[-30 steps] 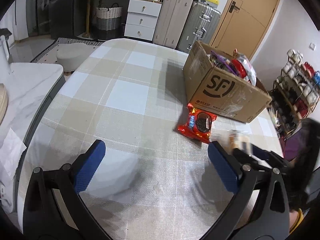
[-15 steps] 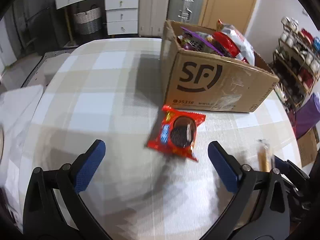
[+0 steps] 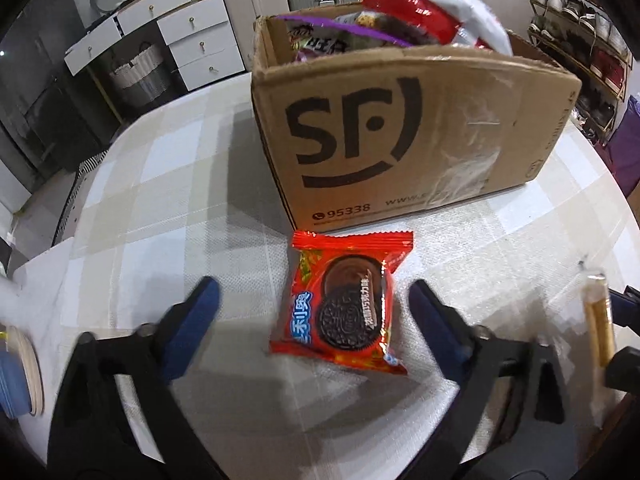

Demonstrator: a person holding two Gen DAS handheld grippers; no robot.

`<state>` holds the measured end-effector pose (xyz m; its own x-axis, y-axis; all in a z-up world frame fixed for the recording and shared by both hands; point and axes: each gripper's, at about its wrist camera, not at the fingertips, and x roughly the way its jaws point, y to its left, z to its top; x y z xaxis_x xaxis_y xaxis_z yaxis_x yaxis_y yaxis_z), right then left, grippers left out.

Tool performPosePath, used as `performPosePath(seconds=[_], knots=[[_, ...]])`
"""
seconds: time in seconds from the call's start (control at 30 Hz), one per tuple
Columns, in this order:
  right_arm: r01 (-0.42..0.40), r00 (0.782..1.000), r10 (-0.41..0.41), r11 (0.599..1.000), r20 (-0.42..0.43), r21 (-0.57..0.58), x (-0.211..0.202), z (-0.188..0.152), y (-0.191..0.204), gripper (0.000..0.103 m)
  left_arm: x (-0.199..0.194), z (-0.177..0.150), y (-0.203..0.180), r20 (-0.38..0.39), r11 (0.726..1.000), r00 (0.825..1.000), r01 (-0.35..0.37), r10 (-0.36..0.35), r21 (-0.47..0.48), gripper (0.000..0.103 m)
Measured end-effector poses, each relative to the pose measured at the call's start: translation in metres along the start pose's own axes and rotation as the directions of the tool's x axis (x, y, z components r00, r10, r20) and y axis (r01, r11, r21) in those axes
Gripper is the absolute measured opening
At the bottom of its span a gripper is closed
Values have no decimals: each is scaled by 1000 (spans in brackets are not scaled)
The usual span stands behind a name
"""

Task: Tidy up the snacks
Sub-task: 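Grasp the clear cracker pack with the right tool while the left tool grasps the red Oreo pack, then lift the cracker pack and Oreo pack and carry both over the box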

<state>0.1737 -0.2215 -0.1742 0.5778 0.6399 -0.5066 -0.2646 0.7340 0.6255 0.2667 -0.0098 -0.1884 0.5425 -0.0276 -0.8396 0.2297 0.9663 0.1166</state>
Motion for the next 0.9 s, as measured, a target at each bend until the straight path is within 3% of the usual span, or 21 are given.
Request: performPosePath(seconds=[0.07, 0.1, 0.13, 0.27, 0.4, 0.6, 0.77, 0.9], knots=[[-2, 1000, 2, 1000, 4, 2, -1, 0, 0, 63, 6, -1, 3, -13, 1000, 1000, 25, -25, -7, 72], [-2, 1000, 2, 1000, 6, 1, -2, 0, 0, 63, 6, -2, 5, -6, 999, 999, 45, -45, -17, 61], [-1, 1000, 1, 1000, 5, -1, -2, 0, 1, 63, 5, -2, 8, -3, 997, 998, 65, -66, -32, 42], [-2, 1000, 2, 1000, 12, 3, -4, -1, -1, 63, 5, -2, 16, -13, 992, 993, 119, -120, -52, 42], [2, 1000, -2, 1000, 24, 10, -7, -2, -2, 63, -10, -5, 25, 19, 988, 992, 124, -123, -88, 41], [21, 999, -21, 1000, 34, -12, -12, -3, 8, 63, -64, -22, 28, 100, 987, 989, 119, -108, -113, 42], [6, 997, -2, 999, 71, -54, -35, 0, 37, 63, -103, -40, 35, 137, 971, 980, 165, -143, -171, 42], [-1, 993, 15, 992, 113, -123, -62, 5, 77, 63, -151, -56, 30, 213, 962, 961, 215, -176, -172, 42]])
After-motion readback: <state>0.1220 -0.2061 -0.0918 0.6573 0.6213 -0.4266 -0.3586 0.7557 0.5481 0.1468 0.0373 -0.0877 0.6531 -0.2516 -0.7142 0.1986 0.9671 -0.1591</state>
